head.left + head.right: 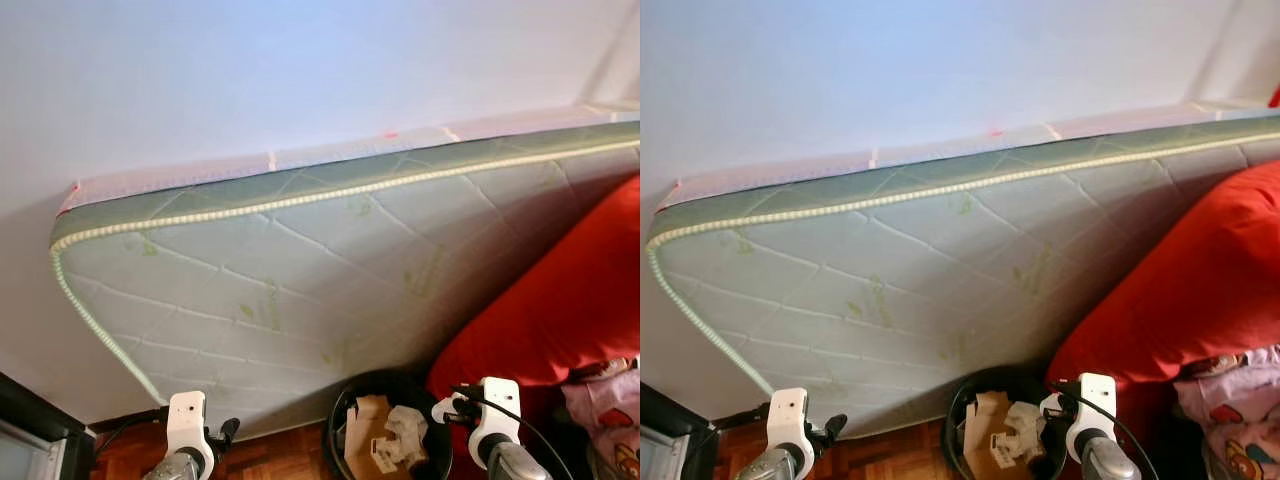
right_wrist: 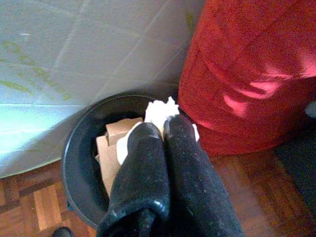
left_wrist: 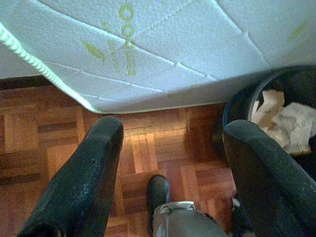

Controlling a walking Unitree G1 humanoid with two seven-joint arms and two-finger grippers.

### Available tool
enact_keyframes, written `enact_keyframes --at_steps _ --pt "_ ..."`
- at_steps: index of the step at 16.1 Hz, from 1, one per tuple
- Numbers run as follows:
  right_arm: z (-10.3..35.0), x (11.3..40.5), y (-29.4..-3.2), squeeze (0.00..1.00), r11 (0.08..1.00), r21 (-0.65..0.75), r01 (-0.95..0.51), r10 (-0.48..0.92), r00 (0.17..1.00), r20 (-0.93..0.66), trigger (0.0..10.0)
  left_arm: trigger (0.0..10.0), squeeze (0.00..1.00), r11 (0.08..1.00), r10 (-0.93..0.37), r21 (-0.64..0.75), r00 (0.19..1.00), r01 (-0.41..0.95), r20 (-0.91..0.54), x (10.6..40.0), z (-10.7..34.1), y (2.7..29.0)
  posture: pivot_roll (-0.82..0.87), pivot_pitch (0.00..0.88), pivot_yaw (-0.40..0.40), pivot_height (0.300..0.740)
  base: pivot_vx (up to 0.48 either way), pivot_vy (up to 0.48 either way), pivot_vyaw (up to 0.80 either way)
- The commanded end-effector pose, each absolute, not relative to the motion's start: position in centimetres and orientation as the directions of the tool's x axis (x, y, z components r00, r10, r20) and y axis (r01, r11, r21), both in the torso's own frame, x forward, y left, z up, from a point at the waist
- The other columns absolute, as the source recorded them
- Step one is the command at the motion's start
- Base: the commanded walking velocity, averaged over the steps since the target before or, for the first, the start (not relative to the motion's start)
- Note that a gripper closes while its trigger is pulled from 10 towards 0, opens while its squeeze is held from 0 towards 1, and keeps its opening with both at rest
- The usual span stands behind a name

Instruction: Clean up the room

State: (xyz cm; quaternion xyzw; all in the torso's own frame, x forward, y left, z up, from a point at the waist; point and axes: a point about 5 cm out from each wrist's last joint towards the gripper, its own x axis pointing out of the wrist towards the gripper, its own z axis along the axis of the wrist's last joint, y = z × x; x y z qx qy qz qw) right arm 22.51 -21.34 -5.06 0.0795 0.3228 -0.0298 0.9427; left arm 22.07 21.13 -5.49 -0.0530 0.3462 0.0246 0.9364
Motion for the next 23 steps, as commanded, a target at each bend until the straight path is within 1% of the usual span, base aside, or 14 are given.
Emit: enact_keyframes --at_steps 1,4,6,9,12,14,15,16,17,18,20,21,22,23 --pt "-4.9 22.5 -21.4 0.0 0.984 0.131 0.118 -0.018 0.807 -0.591 10.0 10.0 0.0 0.996 0.003 -0.065 0.745 -0.062 -0.667 21.8 -5.6 21.5 0.06 0.093 0.01 0.74 0.0 0.0 0.0" --pt "-4.6 22.8 -21.3 0.0 0.981 0.132 0.141 -0.043 0.828 -0.558 10.0 10.0 0.0 0.993 0.044 -0.059 0.779 -0.104 -0.625 22.1 -5.2 21.8 0.07 0.086 0.012 0.74 0.0 0.0 0.0" --pt "-4.4 23.0 -21.1 0.0 0.982 0.146 0.117 -0.022 0.846 -0.532 10.0 10.0 0.0 0.984 0.133 -0.024 0.83 -0.174 -0.542 22.4 -4.5 22.3 0.07 0.085 0.018 0.74 0.0 0.0 0.0" --pt "-4.2 23.1 -21.0 0.0 0.986 0.146 0.079 0.006 0.861 -0.508 10.0 10.0 0.0 0.989 0.097 -0.042 0.834 -0.142 -0.544 22.4 -4.5 22.1 0.08 0.083 0.013 0.74 0.0 0.0 0.0" --pt "-4.1 23.0 -21.1 0.0 0.986 0.146 0.086 -0.004 0.874 -0.486 10.0 10.0 0.0 0.988 0.11 -0.031 0.824 -0.153 -0.555 22.1 -4.8 22.1 0.07 0.069 0.013 0.74 0.0 0.0 0.0" --pt "-1.2 27.0 -19.8 0.0 0.988 0.148 0.03 0.026 0.931 -0.365 10.0 10.0 0.0 0.99 0.11 -0.02 0.857 -0.139 -0.504 22.3 -4.4 22.1 0.07 0.061 0.008 0.74 0.0 0.0 0.0" --pt "0.5 28.9 -18.9 0.0 0.989 0.147 -0.005 0.05 0.952 -0.302 10.0 10.0 0.0 0.987 0.135 -0.013 0.874 -0.16 -0.467 22.2 -4.1 22.2 0.07 0.052 0.005 0.74 0.0 0.0 0.0" --pt "0.7 29.0 -18.9 0.0 0.989 0.146 -0.011 0.053 0.955 -0.291 10.0 10.0 0.0 0.987 0.139 -0.025 0.913 -0.161 -0.384 24.2 -2.5 22.1 0.08 0.046 0.007 0.74 0.0 0.0 0.0" --pt "1.1 29.3 -18.8 0.0 0.987 0.158 -0.014 0.056 0.963 -0.263 10.0 10.0 0.0 0.993 0.113 -0.001 0.96 -0.117 -0.257 29.2 1.7 22.0 0.07 0.046 0.011 0.74 0.0 0.0 0.0" --pt "1.3 29.4 -18.8 0.0 0.988 0.154 -0.021 0.06 0.965 -0.254 10.0 10.0 0.0 0.994 0.105 0.0 0.966 -0.108 -0.237 29.5 2.1 22.0 0.07 0.054 0.015 0.74 0.0 0.0 0.0" --pt "1.7 29.7 -18.8 0.0 0.989 0.144 -0.029 0.062 0.972 -0.228 10.0 10.0 0.0 0.995 0.089 0.06 0.983 -0.081 -0.159 30.3 3.3 21.7 0.07 0.063 0.015 0.74 0.0 0.0 0.0" --pt "1.7 29.6 -18.9 0.0 0.99 0.142 -0.023 0.054 0.974 -0.221 10.0 10.0 0.0 0.994 0.051 0.102 0.996 -0.043 -0.078 30.9 4.6 21.1 0.07 0.074 0.014 0.74 0.0 0.0 0.0" --pt "1.6 29.5 -18.9 0.0 0.99 0.139 -0.019 0.049 0.975 -0.218 10.0 10.0 0.0 0.994 0.027 0.103 0.999 -0.024 -0.031 31.3 5.3 20.6 0.07 0.084 0.012 0.74 0.0 0.0 0.0" --pt "1.5 29.1 -19.1 0.0 0.992 0.129 -0.008 0.036 0.976 -0.215 10.0 10.0 0.0 0.998 -0.002 0.065 1.0 0.003 -0.012 31.1 5.2 19.8 0.08 0.095 0.009 0.74 0.0 0.0 0.0"
